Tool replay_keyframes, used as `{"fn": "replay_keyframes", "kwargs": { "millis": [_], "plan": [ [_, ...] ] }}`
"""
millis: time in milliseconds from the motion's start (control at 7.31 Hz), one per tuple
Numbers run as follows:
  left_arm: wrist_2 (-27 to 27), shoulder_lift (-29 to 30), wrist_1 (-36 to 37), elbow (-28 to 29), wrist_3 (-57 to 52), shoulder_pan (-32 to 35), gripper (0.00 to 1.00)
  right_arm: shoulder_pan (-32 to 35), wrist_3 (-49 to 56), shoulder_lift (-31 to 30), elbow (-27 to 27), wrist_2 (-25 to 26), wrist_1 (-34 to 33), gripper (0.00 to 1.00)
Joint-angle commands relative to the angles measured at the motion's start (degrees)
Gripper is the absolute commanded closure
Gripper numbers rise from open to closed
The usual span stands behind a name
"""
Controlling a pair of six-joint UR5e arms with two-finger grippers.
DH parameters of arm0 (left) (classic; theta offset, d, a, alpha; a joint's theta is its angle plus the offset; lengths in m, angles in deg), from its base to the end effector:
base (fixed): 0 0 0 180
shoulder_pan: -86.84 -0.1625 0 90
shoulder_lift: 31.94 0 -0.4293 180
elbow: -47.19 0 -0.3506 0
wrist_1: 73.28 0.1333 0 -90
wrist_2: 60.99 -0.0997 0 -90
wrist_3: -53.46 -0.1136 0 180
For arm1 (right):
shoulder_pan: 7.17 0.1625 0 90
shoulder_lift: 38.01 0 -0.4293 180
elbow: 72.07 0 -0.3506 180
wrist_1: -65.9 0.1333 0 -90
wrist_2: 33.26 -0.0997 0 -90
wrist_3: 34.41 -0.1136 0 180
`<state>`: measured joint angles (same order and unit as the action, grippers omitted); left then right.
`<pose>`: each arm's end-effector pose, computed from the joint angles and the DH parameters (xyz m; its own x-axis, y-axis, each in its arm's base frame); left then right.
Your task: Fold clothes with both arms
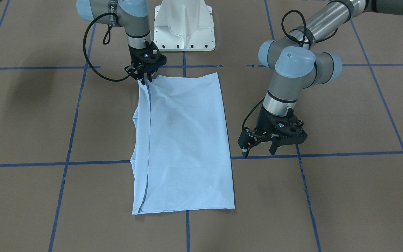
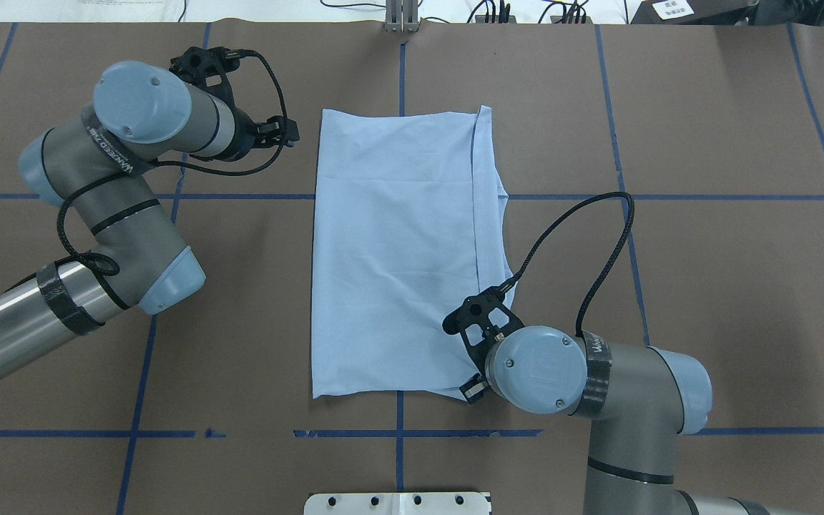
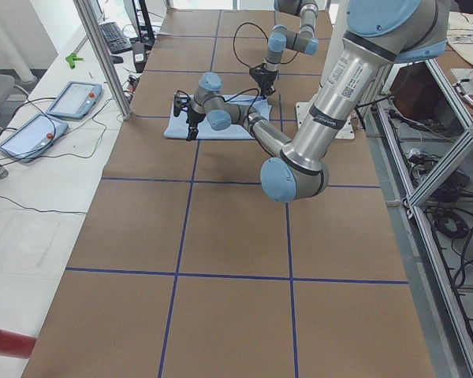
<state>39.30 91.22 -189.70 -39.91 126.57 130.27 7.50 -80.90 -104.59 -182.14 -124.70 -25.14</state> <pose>0.4204 -0.5535 0.3233 0.5467 -0.1239 -0.8281 0.4276 0.8916 0.1489 -0.5234 -0.2719 0.3316 0.6807 -0.5333 0.5023 0.3197 0.8332 0.4512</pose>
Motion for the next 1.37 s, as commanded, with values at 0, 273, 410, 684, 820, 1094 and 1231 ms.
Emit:
{"fn": "replay_keyframes", "kwargs": {
  "millis": [0,273,410,684,820,1094,1231],
  "plan": [
    [0.0,0.06,-0.03,-0.17,0.01,-0.01,0.0,0.09,0.0,-0.05,0.03,0.39,-0.01,0.68],
    [0.09,0.06,-0.03,-0.26,0.01,-0.01,0.0,0.36,0.26,-0.13,0.03,0.39,-0.01,0.68],
    [0.09,0.06,-0.03,-0.35,0.01,-0.09,0.0,0.36,0.35,-0.13,0.03,0.39,-0.01,0.68],
    [0.09,0.06,-0.03,-0.26,0.01,-0.1,0.0,0.27,0.35,-0.49,-0.06,0.39,-0.01,0.88],
    [0.09,0.15,-0.12,-0.26,0.01,-0.1,0.0,0.27,0.35,-0.66,-0.06,0.39,0.08,1.0],
    [0.09,0.23,-0.12,-0.17,0.01,-0.36,0.0,0.97,0.44,-0.66,-0.06,0.39,0.08,1.0],
    [0.0,0.32,-0.12,-0.08,0.01,-0.36,0.0,1.84,1.66,-0.57,-0.23,0.22,0.17,1.0]
  ]
}}
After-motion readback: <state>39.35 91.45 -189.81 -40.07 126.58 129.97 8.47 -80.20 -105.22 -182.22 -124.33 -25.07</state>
